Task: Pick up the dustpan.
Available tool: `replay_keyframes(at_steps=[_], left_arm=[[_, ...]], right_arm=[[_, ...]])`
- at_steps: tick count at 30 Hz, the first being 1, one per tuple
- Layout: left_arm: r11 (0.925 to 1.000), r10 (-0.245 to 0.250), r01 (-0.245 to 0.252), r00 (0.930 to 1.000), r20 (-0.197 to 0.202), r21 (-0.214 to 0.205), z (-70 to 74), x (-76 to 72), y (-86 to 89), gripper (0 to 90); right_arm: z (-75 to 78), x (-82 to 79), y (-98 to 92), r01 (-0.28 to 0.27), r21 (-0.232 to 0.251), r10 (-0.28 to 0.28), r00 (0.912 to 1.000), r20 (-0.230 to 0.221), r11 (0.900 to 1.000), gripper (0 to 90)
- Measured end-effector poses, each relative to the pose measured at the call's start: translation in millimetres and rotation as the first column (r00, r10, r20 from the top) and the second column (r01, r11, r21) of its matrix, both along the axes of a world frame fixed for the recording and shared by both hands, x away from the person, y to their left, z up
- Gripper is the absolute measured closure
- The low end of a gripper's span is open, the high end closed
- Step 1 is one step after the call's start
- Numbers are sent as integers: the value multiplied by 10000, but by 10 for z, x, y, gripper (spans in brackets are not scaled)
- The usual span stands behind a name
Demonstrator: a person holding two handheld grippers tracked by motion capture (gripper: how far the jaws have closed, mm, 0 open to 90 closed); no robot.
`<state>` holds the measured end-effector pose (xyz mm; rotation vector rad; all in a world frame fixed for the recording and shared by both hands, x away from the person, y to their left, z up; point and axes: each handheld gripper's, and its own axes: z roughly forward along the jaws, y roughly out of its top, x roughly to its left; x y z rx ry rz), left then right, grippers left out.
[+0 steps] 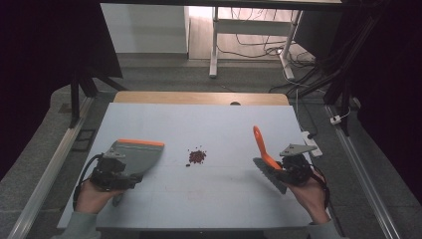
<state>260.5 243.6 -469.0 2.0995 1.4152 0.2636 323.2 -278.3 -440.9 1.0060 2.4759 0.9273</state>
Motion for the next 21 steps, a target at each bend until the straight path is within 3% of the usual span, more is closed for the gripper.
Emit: replay_keyframes(at_steps=[6,14,21], left_arm=[[9988,494,-495,9983,-317,-7,-50,-1,119,223],[9942,1010,-1041,9901,-972,-273,-137,17,220,204],[9933,1019,-1088,9836,-1487,-386,-249,44,217,190]], right_arm=[[-7,-1,5,-10,-22,10,10000,-12,10000,709],[-21,1,8,8,-82,-8,10000,-22,10000,709],[-31,-2,16,-4,-81,3,10000,-53,10000,709]])
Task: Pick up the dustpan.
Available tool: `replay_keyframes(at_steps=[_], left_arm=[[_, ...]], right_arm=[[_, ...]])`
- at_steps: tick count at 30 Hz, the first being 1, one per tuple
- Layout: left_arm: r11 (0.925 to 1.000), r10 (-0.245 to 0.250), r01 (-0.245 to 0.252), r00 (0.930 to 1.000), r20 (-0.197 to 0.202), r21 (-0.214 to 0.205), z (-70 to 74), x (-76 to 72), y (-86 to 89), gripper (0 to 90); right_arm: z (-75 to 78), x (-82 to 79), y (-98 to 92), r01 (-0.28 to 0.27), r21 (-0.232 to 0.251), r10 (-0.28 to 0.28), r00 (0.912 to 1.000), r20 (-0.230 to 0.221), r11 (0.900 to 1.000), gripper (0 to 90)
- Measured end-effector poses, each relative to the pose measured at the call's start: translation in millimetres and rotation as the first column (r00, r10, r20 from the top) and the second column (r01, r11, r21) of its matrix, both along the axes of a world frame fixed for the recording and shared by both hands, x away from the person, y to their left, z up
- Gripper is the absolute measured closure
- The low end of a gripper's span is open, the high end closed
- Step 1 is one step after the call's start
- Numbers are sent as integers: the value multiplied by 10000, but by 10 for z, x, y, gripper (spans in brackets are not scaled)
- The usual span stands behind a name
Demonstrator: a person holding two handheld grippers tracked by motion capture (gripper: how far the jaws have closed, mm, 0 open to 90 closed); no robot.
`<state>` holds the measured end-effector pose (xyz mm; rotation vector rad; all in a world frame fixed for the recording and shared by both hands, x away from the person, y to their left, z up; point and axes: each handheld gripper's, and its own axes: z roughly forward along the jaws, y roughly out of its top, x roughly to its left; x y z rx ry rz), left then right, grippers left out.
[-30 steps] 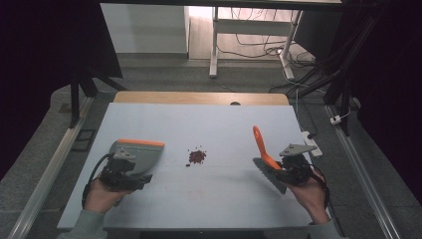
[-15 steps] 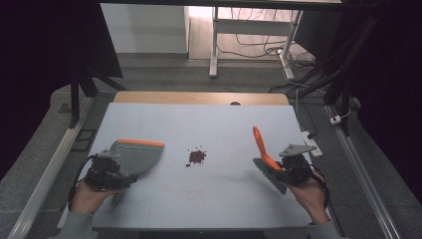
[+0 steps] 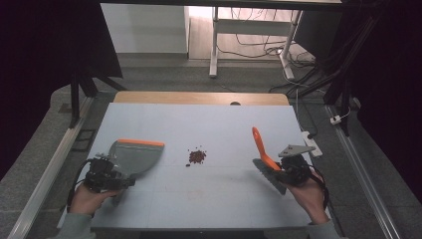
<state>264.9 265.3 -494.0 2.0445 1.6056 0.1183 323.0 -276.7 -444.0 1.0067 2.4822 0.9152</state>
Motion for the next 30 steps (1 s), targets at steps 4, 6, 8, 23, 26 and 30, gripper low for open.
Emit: replay_keyframes(at_steps=[4,6,8,23,26,30], left_arm=[[9999,122,-120,9996,-273,72,-79,21,-5,193],[9998,138,-133,9991,-408,124,-114,37,-19,197],[9998,151,-144,9986,-499,140,-145,52,-29,204],[9989,478,-476,9971,-597,37,-281,170,-146,343],[9977,671,-675,9961,-580,-53,-282,178,-130,401],[9959,883,-891,9947,-525,-135,-286,180,-90,502]], right_arm=[[2,-1,-7,-2,1,2,10000,12,10000,709],[5,-2,-11,11,8,-11,10000,30,10000,709],[7,-2,-12,16,18,-16,10000,45,10000,709],[-2,-1,7,-15,-17,15,10000,11,10000,709],[-1,-1,4,-16,-8,16,10000,14,10000,709],[0,0,5,-18,-15,18,10000,27,10000,709]])
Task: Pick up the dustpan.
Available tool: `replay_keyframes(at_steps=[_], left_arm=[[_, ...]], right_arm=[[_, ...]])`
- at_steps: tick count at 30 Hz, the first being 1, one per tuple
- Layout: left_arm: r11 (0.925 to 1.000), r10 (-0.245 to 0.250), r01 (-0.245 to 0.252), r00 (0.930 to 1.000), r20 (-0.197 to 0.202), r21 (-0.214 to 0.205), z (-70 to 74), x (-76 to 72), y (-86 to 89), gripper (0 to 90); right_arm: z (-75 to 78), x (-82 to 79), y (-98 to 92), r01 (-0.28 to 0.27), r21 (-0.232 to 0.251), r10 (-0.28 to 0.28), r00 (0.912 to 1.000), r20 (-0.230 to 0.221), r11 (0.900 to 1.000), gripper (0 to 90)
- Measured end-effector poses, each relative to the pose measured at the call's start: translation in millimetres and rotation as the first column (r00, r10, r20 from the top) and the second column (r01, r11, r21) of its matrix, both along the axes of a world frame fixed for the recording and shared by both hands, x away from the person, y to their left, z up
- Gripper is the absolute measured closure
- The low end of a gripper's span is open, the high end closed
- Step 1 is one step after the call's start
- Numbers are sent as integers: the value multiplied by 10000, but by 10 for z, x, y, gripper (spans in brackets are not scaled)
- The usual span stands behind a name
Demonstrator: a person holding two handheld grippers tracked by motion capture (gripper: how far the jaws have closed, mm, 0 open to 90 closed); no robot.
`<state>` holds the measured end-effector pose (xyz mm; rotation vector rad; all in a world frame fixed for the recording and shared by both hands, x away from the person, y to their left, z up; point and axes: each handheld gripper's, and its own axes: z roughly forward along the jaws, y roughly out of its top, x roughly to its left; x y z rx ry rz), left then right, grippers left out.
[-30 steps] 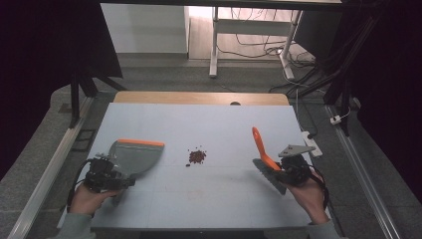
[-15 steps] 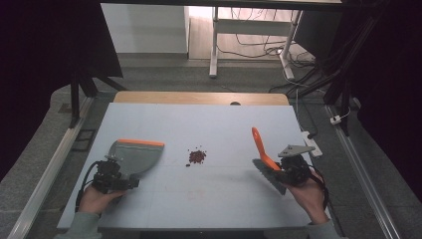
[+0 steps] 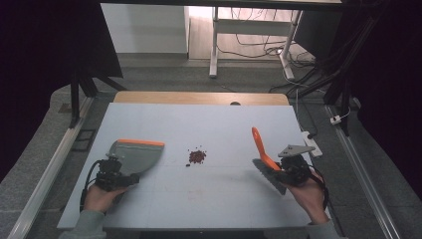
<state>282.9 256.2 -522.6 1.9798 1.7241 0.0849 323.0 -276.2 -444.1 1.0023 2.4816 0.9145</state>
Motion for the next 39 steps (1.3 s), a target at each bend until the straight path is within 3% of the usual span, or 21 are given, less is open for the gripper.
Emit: replay_keyframes(at_steps=[3,11,16,21,24,29,33,37,39], left_arm=[[9999,154,-154,9999,42,-63,-7,1,34,578],[9990,300,-294,9994,176,-345,-14,-8,103,613],[9983,331,-306,9982,508,-495,4,-20,164,617],[9976,73,-12,9961,883,-687,22,-28,213,617],[9962,-215,321,9916,1278,-815,55,-43,226,618],[9919,-616,825,9773,2029,-964,147,-81,241,618],[9859,-884,1180,9694,2292,-1186,195,-47,252,617],[9825,-1218,1517,9622,2438,-1082,220,-27,232,617],[9795,-1433,1745,9548,2606,-1006,238,-50,223,617]], right_arm=[[0,0,3,5,-12,-5,10000,-9,10000,709],[-6,6,-2,8,-19,-8,10000,-15,10000,709],[24,-5,-9,24,42,-25,10000,84,10000,709],[71,-19,-24,48,212,-53,9997,233,9998,709],[83,-22,-27,36,286,-44,9996,282,9996,709],[81,-22,-57,112,483,-123,9997,221,9988,709],[77,-31,-122,321,763,-338,9992,219,9966,709],[75,-21,-165,410,863,-431,9988,222,9954,709],[70,-23,-184,487,859,-507,9985,214,9951,709]])
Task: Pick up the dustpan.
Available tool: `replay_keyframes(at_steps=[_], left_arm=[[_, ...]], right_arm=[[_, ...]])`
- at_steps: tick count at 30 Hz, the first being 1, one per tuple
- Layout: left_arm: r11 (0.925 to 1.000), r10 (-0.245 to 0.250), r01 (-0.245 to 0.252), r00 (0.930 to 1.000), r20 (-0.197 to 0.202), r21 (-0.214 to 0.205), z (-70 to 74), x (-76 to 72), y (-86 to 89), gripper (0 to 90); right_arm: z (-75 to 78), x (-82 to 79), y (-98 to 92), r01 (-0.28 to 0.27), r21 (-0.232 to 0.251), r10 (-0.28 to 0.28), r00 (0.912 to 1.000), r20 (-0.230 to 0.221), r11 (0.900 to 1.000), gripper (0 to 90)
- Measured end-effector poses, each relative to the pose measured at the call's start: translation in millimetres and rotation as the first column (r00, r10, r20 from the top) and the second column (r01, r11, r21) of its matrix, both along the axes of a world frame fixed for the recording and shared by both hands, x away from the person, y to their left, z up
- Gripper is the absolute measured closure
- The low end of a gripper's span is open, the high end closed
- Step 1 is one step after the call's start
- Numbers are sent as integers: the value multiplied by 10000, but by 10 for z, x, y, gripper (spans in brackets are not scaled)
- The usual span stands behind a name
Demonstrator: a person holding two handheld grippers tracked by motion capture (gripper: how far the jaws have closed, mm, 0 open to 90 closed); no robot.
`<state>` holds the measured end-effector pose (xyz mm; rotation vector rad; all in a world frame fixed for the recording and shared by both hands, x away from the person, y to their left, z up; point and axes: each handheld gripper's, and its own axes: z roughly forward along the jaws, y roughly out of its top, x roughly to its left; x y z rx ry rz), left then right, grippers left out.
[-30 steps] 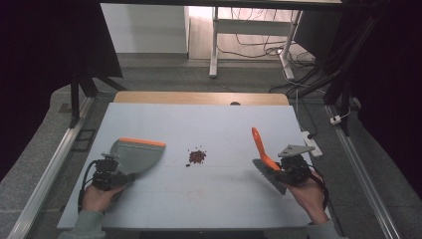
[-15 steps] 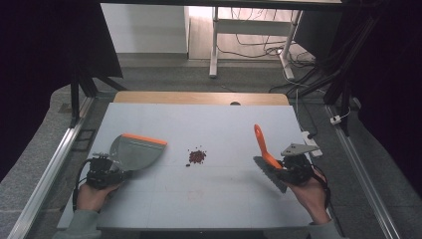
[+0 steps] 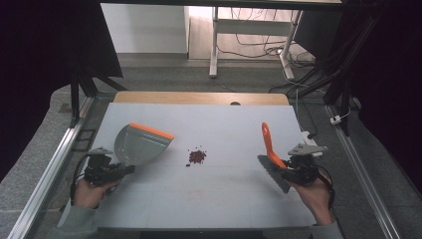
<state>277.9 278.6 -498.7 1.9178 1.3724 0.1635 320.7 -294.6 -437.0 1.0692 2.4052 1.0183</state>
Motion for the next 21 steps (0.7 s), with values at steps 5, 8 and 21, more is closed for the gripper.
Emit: replay_keyframes(at_steps=[5,8,21], left_arm=[[9987,-511,510,9984,234,32,67,-40,-31,617],[9962,-872,869,9951,459,81,122,-79,-54,617],[9830,-1829,1813,9807,685,287,224,-168,-101,617]], right_arm=[[4,-3,-15,-9,0,9,10000,10,10000,709],[-5,-1,15,-41,-73,41,10000,3,10000,709],[-40,20,145,-395,-335,394,9992,-32,9987,709]])
